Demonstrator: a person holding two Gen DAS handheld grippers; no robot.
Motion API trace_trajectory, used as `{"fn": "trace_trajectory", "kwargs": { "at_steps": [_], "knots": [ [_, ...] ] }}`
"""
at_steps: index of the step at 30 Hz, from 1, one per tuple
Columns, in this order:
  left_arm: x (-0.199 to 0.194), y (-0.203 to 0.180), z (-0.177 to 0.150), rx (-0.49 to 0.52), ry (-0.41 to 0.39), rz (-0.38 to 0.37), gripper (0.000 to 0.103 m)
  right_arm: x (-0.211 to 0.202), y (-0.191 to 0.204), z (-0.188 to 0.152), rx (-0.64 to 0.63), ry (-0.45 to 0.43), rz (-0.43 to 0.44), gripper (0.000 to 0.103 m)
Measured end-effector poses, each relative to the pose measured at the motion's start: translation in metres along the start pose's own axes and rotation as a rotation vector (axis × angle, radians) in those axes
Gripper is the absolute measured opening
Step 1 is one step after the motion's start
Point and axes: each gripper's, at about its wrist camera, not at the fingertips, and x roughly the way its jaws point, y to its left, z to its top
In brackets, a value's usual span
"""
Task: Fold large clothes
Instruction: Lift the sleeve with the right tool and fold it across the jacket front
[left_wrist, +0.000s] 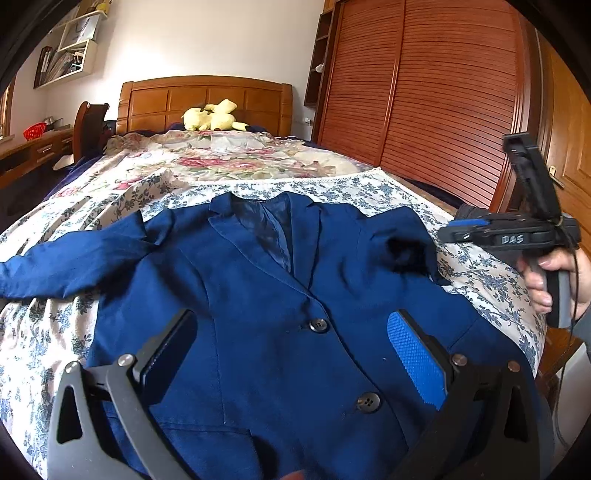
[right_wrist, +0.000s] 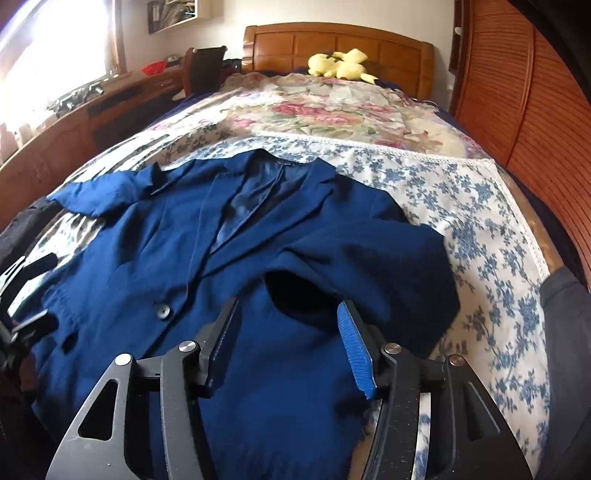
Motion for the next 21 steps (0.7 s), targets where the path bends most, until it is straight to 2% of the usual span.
{"fn": "trace_trajectory", "kwargs": {
  "at_steps": [3, 5, 7, 11, 16, 21],
  "knots": [
    [-0.001, 0.002, 0.000, 0.001, 0.001, 0.009, 0.103, -0.015, -0.009, -0.005, 0.013, -0.030, -0.030, 0.056],
    [-0.003, 0.002, 0.000, 0.000, -0.002, 0.009, 0.103, -0.018, -0.024, -0.004, 0.037, -0.038, -0.080, 0.057],
    [-0.005, 0.004, 0.000, 0.000, -0.006, 0.009, 0.103, -0.010, -0.044, -0.006, 0.078, -0.023, -0.140, 0.057],
    [-0.010, 0.007, -0.001, 0.005, -0.009, 0.023, 0.103, 0.009, -0.072, -0.013, 0.132, 0.014, -0.200, 0.057],
    [-0.012, 0.015, -0.002, -0.011, -0.001, 0.031, 0.103, 0.042, -0.098, -0.028, 0.215, 0.085, -0.193, 0.057],
    [-0.015, 0.021, -0.004, -0.016, 0.003, 0.040, 0.103, 0.063, -0.102, -0.040, 0.263, 0.137, -0.169, 0.057]
  ]
}}
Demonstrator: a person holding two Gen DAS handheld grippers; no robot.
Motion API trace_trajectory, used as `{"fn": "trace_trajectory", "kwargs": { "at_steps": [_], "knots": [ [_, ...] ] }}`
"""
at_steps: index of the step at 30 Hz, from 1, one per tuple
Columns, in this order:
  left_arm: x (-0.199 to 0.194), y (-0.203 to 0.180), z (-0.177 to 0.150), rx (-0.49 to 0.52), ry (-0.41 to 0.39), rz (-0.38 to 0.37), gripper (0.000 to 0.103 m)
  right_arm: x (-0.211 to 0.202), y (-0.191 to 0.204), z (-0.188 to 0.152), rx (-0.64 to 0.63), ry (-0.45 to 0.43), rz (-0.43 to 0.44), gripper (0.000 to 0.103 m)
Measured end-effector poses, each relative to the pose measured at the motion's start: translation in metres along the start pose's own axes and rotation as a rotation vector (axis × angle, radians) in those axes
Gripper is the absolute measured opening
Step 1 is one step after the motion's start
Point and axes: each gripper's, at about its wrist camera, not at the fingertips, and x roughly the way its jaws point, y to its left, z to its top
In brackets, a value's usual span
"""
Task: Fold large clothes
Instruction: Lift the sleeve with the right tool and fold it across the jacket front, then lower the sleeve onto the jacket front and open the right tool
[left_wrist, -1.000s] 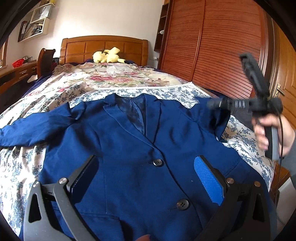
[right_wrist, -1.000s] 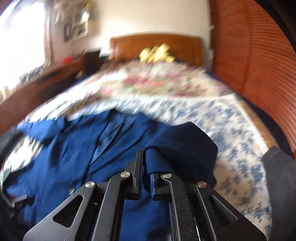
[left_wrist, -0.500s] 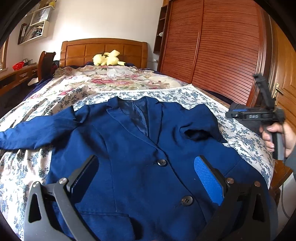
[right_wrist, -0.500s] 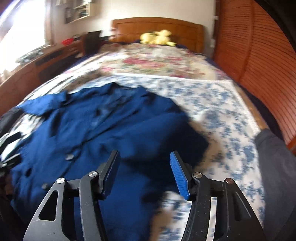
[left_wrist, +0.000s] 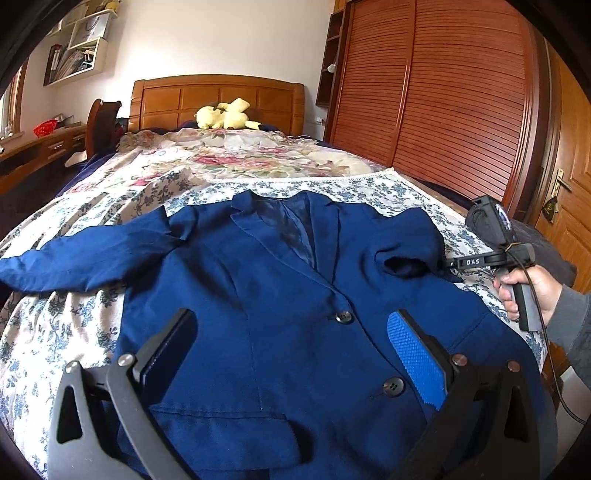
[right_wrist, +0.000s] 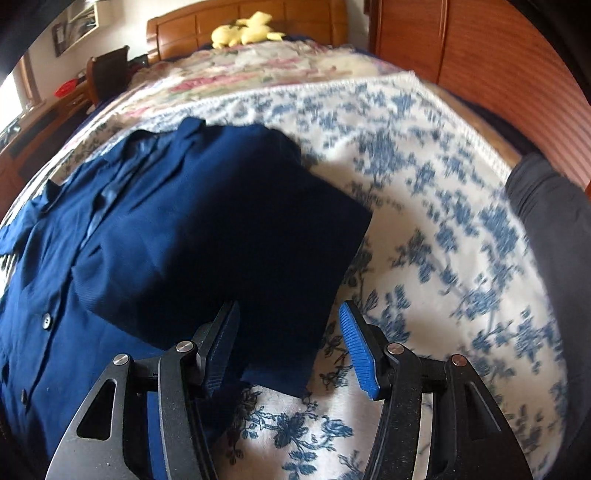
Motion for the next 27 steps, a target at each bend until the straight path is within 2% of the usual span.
{"fn": "trace_trajectory", "kwargs": {
  "at_steps": [6, 8, 9, 10, 11, 13, 14, 16, 20, 27],
  "knots": [
    [-0.003, 0.006, -0.003, -0.004, 0.009, 0.008, 0.103, 0.019, 0.000, -0.010, 0.028, 0.072, 0.024, 0.057],
    [-0.004, 0.009, -0.004, -0.008, 0.013, 0.007, 0.103, 0.020, -0.001, -0.012, 0.041, 0.067, 0.034, 0.057],
    [-0.005, 0.010, -0.004, -0.010, 0.014, 0.007, 0.103, 0.019, -0.002, -0.013, 0.044, 0.067, 0.043, 0.051],
    [-0.006, 0.011, -0.004, -0.013, 0.013, 0.008, 0.103, 0.019, -0.002, -0.013, 0.044, 0.068, 0.063, 0.040],
    [-0.007, 0.013, -0.005, -0.015, 0.013, 0.008, 0.103, 0.017, -0.002, -0.013, 0.037, 0.071, 0.080, 0.034],
    [-0.010, 0.013, -0.005, -0.017, 0.011, 0.010, 0.103, 0.012, -0.001, -0.013, 0.016, 0.067, 0.079, 0.014],
    [-0.011, 0.014, -0.005, -0.018, 0.009, 0.011, 0.103, 0.007, 0.000, -0.012, 0.005, 0.053, 0.065, 0.011],
    [-0.014, 0.016, -0.006, -0.016, 0.007, 0.016, 0.103, -0.017, 0.002, -0.005, -0.013, -0.033, 0.015, 0.010],
    [-0.019, 0.022, -0.009, -0.021, 0.004, 0.027, 0.103, -0.061, 0.012, 0.016, -0.035, -0.176, -0.005, 0.009],
    [-0.029, 0.033, -0.012, -0.032, -0.006, 0.047, 0.103, -0.107, 0.072, 0.064, -0.173, -0.285, 0.060, 0.008]
  ]
}}
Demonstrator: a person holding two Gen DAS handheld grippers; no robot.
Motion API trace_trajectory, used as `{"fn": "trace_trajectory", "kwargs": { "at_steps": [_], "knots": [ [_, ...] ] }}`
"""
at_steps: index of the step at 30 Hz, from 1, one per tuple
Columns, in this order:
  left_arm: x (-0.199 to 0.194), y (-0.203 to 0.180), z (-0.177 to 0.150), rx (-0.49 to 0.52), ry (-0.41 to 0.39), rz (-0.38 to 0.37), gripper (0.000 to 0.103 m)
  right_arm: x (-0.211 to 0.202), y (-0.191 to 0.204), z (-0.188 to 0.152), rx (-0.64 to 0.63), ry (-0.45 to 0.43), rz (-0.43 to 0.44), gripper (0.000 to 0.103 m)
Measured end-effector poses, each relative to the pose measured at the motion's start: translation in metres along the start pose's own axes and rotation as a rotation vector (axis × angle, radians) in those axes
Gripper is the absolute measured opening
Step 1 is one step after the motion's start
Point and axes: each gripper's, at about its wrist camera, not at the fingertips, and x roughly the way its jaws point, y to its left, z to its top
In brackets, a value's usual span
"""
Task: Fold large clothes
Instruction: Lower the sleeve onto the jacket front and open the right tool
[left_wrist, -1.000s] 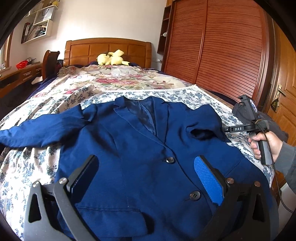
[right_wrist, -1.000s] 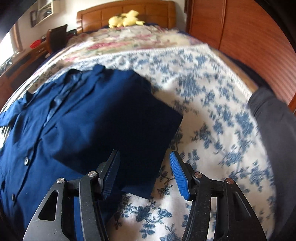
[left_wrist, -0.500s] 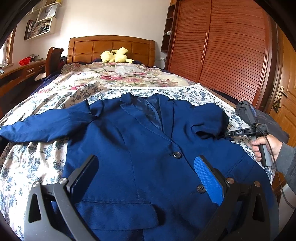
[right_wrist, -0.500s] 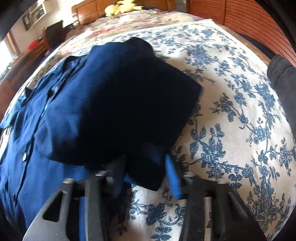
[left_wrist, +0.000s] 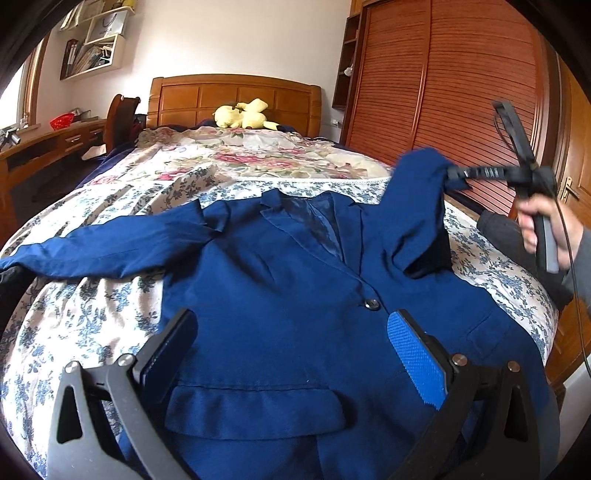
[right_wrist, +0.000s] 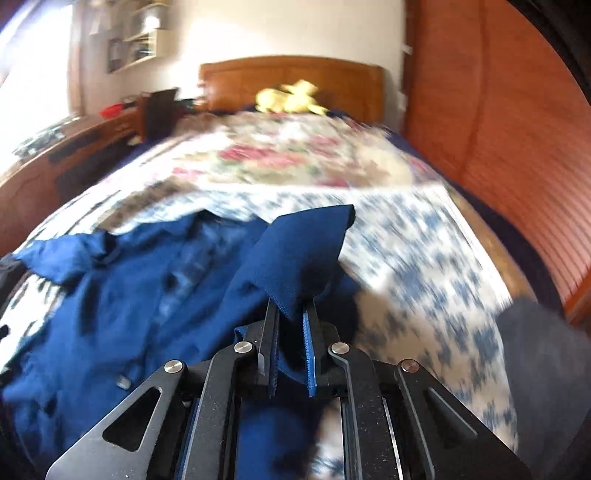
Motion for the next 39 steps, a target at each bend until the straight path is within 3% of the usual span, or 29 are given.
{"fn": "trace_trajectory", "kwargs": {
  "at_steps": [13, 18, 20, 22, 32, 39],
  "knots": [
    [-0.012, 0.022, -0.004, -0.021, -0.012, 0.031, 0.103, -0.022, 0.155, 0.073, -0.248, -0.135, 0.220, 0.008],
    [-0.014, 0.026, -0.004, -0.028, -0.018, 0.031, 0.103, -0.027, 0.183, 0.074, -0.259, -0.103, 0.276, 0.012],
    [-0.014, 0.025, -0.004, -0.028, -0.019, 0.029, 0.103, -0.025, 0.186, 0.070, -0.259, -0.082, 0.280, 0.018],
    [-0.015, 0.024, -0.004, -0.028, -0.021, 0.026, 0.103, -0.027, 0.186, 0.065, -0.255, -0.080, 0.274, 0.043],
    [-0.009, 0.014, -0.005, -0.010, -0.006, 0.021, 0.103, -0.021, 0.130, 0.028, -0.183, -0.034, 0.180, 0.044],
    [0.001, 0.000, -0.006, 0.020, 0.016, 0.016, 0.103, -0.005, 0.077, -0.023, -0.060, 0.021, 0.139, 0.044]
  ]
}}
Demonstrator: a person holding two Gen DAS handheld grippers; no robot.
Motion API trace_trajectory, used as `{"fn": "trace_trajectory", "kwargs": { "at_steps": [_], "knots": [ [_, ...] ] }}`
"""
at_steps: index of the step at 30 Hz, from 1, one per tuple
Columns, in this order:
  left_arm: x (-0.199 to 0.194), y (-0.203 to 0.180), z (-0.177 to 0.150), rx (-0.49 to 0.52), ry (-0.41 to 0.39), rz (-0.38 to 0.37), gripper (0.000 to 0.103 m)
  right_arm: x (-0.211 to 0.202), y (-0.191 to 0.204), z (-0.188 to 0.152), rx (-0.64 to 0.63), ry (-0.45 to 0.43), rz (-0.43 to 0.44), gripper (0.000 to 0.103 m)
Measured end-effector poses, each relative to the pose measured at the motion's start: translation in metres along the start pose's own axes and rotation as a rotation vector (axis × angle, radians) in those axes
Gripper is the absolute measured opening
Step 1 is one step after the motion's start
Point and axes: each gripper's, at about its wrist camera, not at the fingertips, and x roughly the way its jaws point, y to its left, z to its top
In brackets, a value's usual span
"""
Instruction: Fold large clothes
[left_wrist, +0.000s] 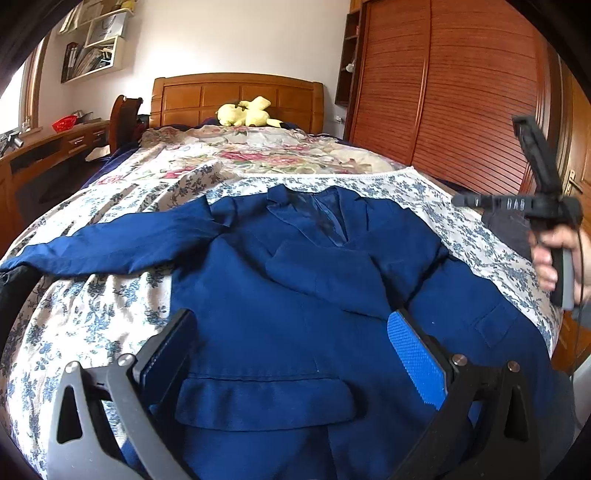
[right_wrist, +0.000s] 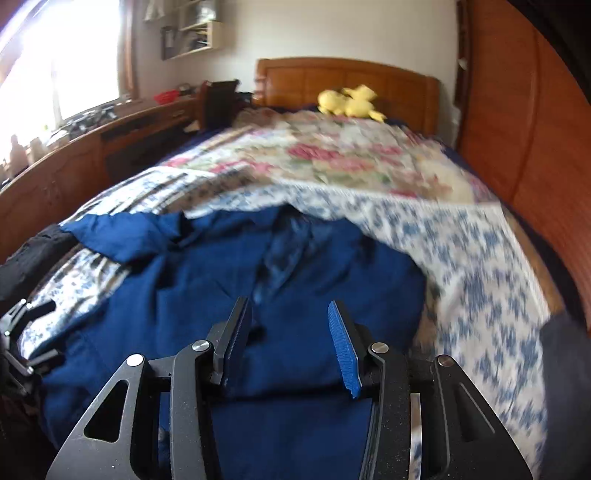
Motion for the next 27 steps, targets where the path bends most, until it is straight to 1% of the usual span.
{"fn": "trace_trajectory", "kwargs": {
  "at_steps": [7, 9, 11, 14, 15, 16, 18, 20, 21, 23, 27],
  "knots": [
    [-0.002, -0.019, 0.003, 0.010, -0.036, -0.011, 0.103, 0.023, -0.027, -0.057, 0.062, 0.067, -0.031, 0.044],
    [-0.001, -0.025, 0.005, 0.022, -0.041, -0.019, 0.103, 0.029, -0.029, -0.067, 0.073, 0.077, -0.031, 0.044],
    [0.001, -0.032, 0.008, 0.030, -0.038, -0.028, 0.100, 0.034, -0.030, -0.077, 0.072, 0.085, -0.029, 0.044],
    [0.010, -0.044, 0.012, 0.055, -0.018, -0.039, 0.096, 0.040, -0.030, -0.088, 0.063, 0.089, -0.029, 0.044],
    [0.013, -0.050, 0.014, 0.074, -0.008, -0.036, 0.093, 0.041, -0.030, -0.092, 0.061, 0.088, -0.025, 0.044],
    [0.016, -0.054, 0.015, 0.087, 0.001, -0.039, 0.087, 0.044, -0.032, -0.097, 0.063, 0.094, -0.019, 0.044],
    [0.023, -0.062, 0.019, 0.106, 0.023, -0.054, 0.085, 0.047, -0.034, -0.100, 0.074, 0.115, -0.005, 0.044],
    [0.032, -0.069, 0.026, 0.124, 0.043, -0.059, 0.082, 0.048, -0.033, -0.099, 0.070, 0.114, 0.009, 0.044],
    [0.039, -0.072, 0.032, 0.130, 0.054, -0.059, 0.077, 0.047, -0.032, -0.100, 0.065, 0.111, 0.021, 0.044],
    [0.051, -0.076, 0.041, 0.125, 0.076, -0.071, 0.074, 0.047, -0.030, -0.101, 0.061, 0.114, 0.036, 0.044],
    [0.086, -0.088, 0.064, 0.126, 0.132, -0.101, 0.067, 0.048, -0.028, -0.102, 0.049, 0.122, 0.061, 0.044]
  ]
}}
